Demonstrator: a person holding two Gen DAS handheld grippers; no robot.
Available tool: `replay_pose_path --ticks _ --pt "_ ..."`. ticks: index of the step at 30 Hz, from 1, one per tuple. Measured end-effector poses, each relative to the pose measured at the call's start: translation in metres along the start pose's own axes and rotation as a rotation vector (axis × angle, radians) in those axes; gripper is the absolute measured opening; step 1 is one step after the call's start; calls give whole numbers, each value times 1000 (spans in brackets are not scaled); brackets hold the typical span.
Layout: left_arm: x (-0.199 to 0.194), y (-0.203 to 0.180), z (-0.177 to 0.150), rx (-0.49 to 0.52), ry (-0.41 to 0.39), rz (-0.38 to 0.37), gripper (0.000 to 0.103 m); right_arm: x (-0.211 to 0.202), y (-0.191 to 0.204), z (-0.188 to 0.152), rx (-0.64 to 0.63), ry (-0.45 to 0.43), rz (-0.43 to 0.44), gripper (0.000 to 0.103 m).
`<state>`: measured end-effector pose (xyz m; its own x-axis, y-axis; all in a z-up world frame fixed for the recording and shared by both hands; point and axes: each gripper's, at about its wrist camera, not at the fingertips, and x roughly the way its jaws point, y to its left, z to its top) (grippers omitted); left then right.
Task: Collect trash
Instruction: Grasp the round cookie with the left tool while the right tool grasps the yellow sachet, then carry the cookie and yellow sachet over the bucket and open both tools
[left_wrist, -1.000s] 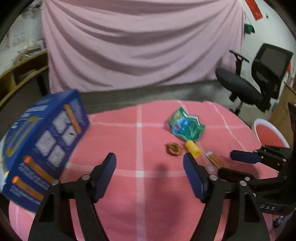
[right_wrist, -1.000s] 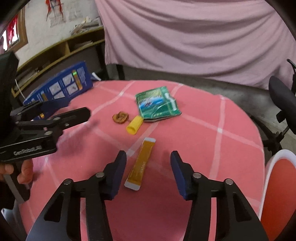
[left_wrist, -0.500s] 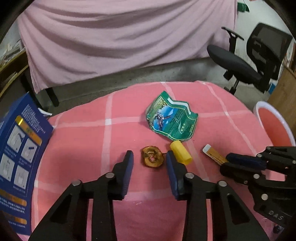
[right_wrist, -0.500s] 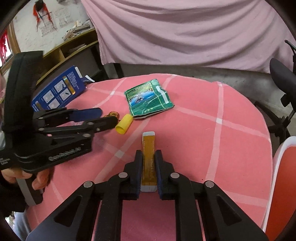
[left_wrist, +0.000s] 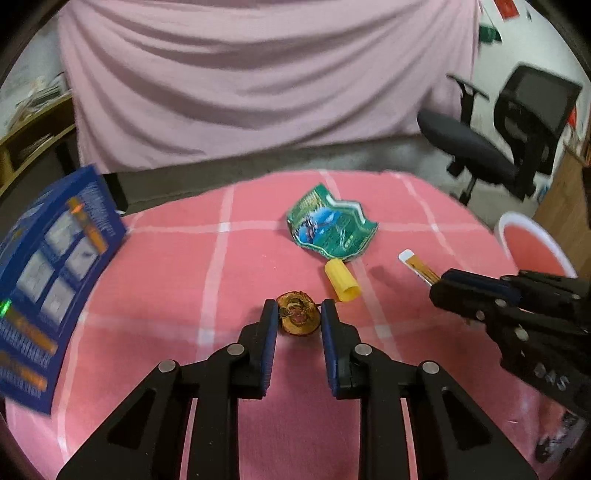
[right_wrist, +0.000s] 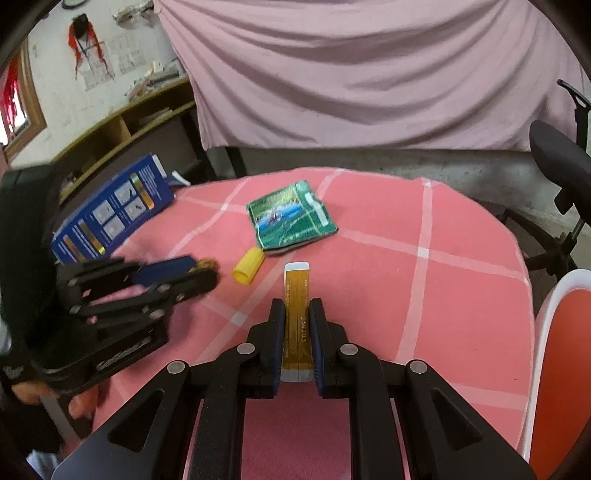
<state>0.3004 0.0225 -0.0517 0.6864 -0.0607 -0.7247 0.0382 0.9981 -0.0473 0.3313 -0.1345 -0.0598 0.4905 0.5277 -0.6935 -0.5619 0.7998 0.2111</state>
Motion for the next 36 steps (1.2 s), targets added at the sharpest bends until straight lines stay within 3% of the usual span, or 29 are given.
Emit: replay_pose_path --ticks 7,11,18,22,29,36 --pt "-49 -14 -13 -46 -218 43 20 -34 2 -3 -7 -196 -21 11" --pt "-74 -25 -15 -40 -364 26 20 -62 6 -10 -23 -353 -44 11" --pt "-115 -56 -1 37 -560 27 20 -121 14 -18 -115 -665 -135 11" --pt "-136 -75 4 96 -654 31 20 -149 11 -23 -115 -782 -179 11" --pt "-158 -111 8 168 -747 -23 20 -183 -4 -37 -109 -882 -259 12" --pt "-163 -159 11 241 -765 -86 20 -208 -30 -52 -49 -925 -325 12"
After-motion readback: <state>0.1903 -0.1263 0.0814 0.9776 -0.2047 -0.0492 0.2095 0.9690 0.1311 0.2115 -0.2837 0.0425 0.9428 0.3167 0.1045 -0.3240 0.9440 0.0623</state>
